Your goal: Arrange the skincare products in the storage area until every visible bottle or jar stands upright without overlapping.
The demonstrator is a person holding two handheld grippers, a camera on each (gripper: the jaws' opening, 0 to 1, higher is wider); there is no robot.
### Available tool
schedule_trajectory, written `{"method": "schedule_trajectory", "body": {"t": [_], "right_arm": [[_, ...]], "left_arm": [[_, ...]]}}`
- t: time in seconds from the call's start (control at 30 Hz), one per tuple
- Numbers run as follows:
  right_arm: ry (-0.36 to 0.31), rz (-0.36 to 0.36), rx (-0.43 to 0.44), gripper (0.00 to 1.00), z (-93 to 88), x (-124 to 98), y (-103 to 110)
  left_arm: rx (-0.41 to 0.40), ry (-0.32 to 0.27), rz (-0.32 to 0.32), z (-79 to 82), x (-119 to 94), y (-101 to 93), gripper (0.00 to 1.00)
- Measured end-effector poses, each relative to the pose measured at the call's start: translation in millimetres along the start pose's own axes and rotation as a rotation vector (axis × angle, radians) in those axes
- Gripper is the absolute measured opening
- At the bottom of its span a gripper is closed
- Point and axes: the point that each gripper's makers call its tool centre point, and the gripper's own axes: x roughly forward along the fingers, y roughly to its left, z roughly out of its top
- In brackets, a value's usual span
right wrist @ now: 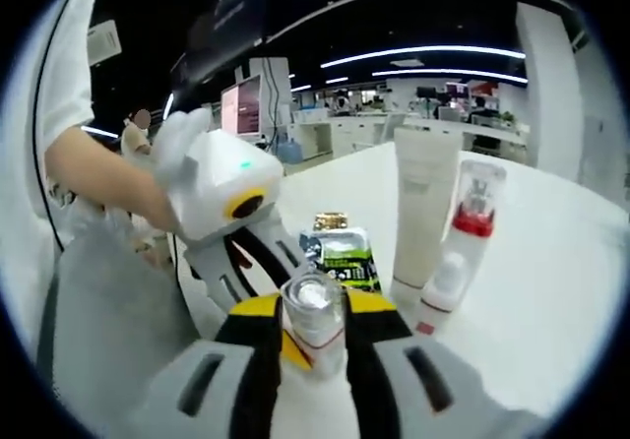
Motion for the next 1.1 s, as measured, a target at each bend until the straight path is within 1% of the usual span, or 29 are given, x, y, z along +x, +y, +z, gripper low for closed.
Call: {"method": "schedule_trajectory", "body": {"t": [0.13, 0.37, 0.47, 0.57, 0.67, 0.8, 0.97, 1.1], "right_arm": [[-0.034, 0.005, 0.050, 0.30, 2.4, -4.1, -2.7], [-0.012, -0.001, 0.057, 0.35, -6.6, -12.3, -5.9], [-0.006, -0.018, 0.071, 0.38, -9.8, -17.3, -9.0], [-0.010, -0.036, 0.088, 0.41, -8.1, -22.2, -13.4], [-0.014, -0.052, 0.097, 0.42, -8.4, -26.8, -18.0], [-0.001, -0.074, 0.097, 0.44, -11.7, -33.8, -25.4], [-0.002, -0.105, 0.102, 0.46, -11.6, -42.0, -36.5], [-0.003, -0.118, 0.102, 0.47, -11.6, -45.4, -41.0]], "left_arm": [[0.009, -0.004, -0.003, 1.8, 2.5, 2.4, 0.16], [0.017, -0.004, -0.009, 5.6, 4.9, 8.1, 0.16], [0.017, -0.005, -0.010, 7.7, 5.6, 11.5, 0.16], [0.016, -0.010, -0.008, 10.2, 7.3, 16.6, 0.16], [0.013, -0.016, -0.002, 13.0, 9.7, 23.2, 0.16], [0.006, -0.022, 0.006, 16.6, 12.4, 32.5, 0.16], [-0.003, -0.030, 0.015, 19.9, 15.3, 42.1, 0.16], [-0.003, -0.033, 0.022, 22.2, 17.8, 50.1, 0.16]]}}
